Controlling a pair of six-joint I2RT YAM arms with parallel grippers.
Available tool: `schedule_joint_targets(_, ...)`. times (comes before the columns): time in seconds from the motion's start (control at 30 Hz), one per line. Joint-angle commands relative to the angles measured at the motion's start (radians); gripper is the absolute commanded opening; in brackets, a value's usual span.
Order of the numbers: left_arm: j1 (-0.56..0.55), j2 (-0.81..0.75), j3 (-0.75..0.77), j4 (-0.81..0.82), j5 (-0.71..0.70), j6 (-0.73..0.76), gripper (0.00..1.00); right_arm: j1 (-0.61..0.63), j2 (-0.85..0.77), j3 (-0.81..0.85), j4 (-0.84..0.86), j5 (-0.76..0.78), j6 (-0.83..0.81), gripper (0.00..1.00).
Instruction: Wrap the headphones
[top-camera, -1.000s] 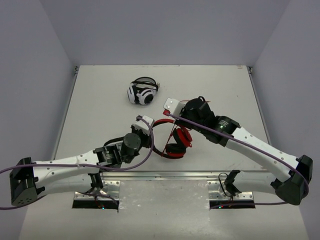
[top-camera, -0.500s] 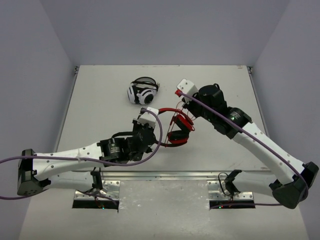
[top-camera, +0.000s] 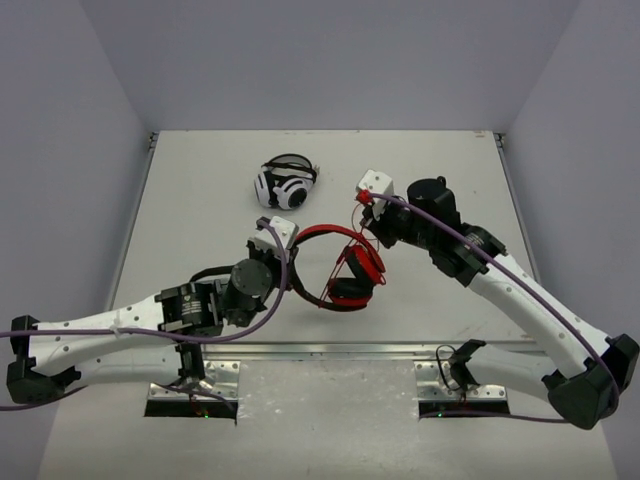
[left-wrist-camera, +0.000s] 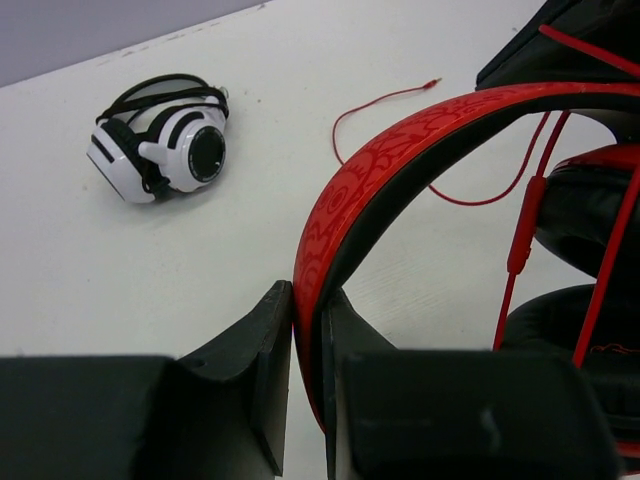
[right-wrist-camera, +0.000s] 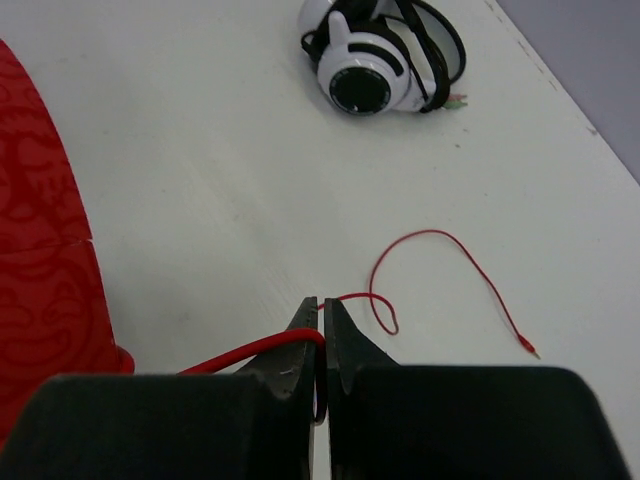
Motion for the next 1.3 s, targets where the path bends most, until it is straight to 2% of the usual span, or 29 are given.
schedule_joint_targets(0.0, -0.027, -0.045, 0.076, 0.098, 0.139, -0.007, 0.01, -0.033, -0.019, -0.039, 0.167, -0.084, 0.082, 0.02)
schedule_joint_targets(0.07, -0.027, -0.054, 0.088, 0.104, 0.145, -0.03, 0.0, -0.033, -0.02, -0.068, 0.199, -0.199, 0.115, 0.08)
schedule_joint_targets(0.17, -0.027, -0.083, 0.105, 0.154, 0.152, -0.068, 0.0, -0.035, -0.042, -0.143, 0.334, -0.337, 0.19, 0.19)
schedule_joint_targets(0.27, -0.027, -0.141, 0.093, 0.277, 0.241, -0.076, 0.0, -0.035, -0.098, -0.232, 0.593, -0.463, 0.293, 0.24)
schedule_joint_targets(0.4, -0.027, -0.166, 0.111, 0.356, 0.295, -0.099, 0.0, -0.035, -0.106, -0.31, 0.849, -0.604, 0.422, 0.32)
schedule_joint_targets(0.47, -0.027, -0.16, 0.132, 0.353, 0.292, -0.108, 0.0, -0.036, -0.09, -0.315, 0.952, -0.607, 0.464, 0.32)
schedule_joint_targets(0.53, -0.027, -0.155, 0.163, 0.346, 0.265, -0.126, 0.0, -0.035, -0.048, -0.297, 0.973, -0.601, 0.467, 0.31)
schedule_joint_targets(0.63, -0.027, -0.148, 0.204, 0.333, 0.176, -0.154, 0.0, -0.036, 0.028, -0.283, 1.0, -0.607, 0.464, 0.29)
schedule_joint_targets(0.73, -0.027, -0.117, 0.269, 0.307, 0.03, -0.177, 0.0, -0.036, 0.09, -0.298, 1.026, -0.633, 0.491, 0.27)
schedule_joint_targets(0.77, -0.027, -0.108, 0.287, 0.262, -0.055, -0.183, 0.0, -0.036, 0.101, -0.311, 1.058, -0.634, 0.501, 0.25)
schedule_joint_targets(0.87, -0.027, -0.068, 0.347, 0.271, -0.169, -0.165, 0.0, -0.036, 0.127, -0.389, 1.156, -0.637, 0.539, 0.22)
schedule_joint_targets(0.93, -0.027, -0.034, 0.382, 0.296, -0.243, -0.148, 0.0, -0.036, 0.147, -0.432, 1.218, -0.653, 0.573, 0.11)
schedule_joint_targets(1.07, -0.025, 0.027, 0.428, 0.354, -0.358, -0.116, 0.0, -0.035, 0.173, -0.461, 1.313, -0.684, 0.634, 0.06)
schedule_joint_targets(1.27, 0.007, 0.113, 0.508, 0.363, -0.372, -0.088, 0.0, -0.018, 0.196, -0.522, 1.453, -0.686, 0.702, 0.09)
